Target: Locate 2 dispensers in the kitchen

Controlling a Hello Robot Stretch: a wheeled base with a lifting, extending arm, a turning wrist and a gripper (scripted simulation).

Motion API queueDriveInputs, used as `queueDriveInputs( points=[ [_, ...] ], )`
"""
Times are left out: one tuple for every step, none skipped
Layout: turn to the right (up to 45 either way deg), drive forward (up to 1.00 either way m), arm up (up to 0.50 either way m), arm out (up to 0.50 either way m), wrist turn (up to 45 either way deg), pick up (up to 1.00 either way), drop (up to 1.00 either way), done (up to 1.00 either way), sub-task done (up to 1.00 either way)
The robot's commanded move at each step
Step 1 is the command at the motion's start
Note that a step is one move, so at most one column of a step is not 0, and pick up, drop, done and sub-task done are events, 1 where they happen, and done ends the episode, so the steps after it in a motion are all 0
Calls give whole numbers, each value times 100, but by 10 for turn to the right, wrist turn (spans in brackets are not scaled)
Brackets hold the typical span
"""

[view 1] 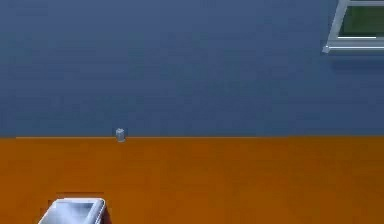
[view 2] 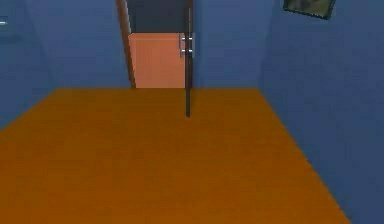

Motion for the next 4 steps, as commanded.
queueDriveInputs(
  points=[
    [0,100,0,0,0,0,0,0,0],
    [0,15,0,0,0,0,0,0,0],
    [-450,0,0,0,0,0,0,0,0],
    [-90,0,0,0,0,0,0,0,0]
  ],
)
